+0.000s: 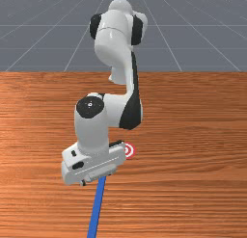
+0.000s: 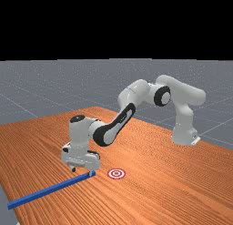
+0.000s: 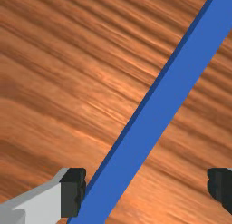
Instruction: Pull the pivot to the target area
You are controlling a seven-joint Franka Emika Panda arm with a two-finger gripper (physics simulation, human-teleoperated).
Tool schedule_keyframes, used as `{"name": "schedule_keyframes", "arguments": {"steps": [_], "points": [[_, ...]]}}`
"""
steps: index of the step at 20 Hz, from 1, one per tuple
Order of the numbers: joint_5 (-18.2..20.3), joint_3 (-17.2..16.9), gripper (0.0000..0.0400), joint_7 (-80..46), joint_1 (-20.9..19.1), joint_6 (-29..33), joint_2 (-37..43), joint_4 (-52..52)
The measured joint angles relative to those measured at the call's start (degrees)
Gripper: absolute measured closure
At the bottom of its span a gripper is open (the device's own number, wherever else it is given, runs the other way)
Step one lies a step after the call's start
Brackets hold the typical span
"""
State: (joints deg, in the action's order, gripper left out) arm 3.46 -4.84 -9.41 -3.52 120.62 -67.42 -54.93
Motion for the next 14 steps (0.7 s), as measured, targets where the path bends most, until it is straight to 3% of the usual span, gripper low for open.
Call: {"name": "schedule_keyframes", "arguments": {"steps": [1, 3, 4, 10, 11, 12, 13, 14], "points": [[-0.9, -0.8, 0.0002, -0.9, 0.4, -3.9, -2.7, 5.5], [-0.9, -0.8, 0.0001, -1.0, 0.5, -3.5, -2.5, 5.0], [-2.0, -2.1, 0.0, -2.3, 1.6, -0.2, -1.1, 1.5], [-0.4, -1.2, 0.0, -3.6, 0.5, -1.1, -5.3, 6.8], [-0.7, -0.9, 0.0156, -1.7, 0.4, -0.7, -5.1, 6.4], [-0.8, -0.9, 0.0242, -1.7, 0.4, -1.6, -5.8, 7.9], [-0.8, -0.9, 0.025, -1.8, 0.3, -2.1, -6.4, 9.0], [-2.1, -2.4, 0.0289, -3.3, 1.2, -2.0, -6.5, 8.9]]}}
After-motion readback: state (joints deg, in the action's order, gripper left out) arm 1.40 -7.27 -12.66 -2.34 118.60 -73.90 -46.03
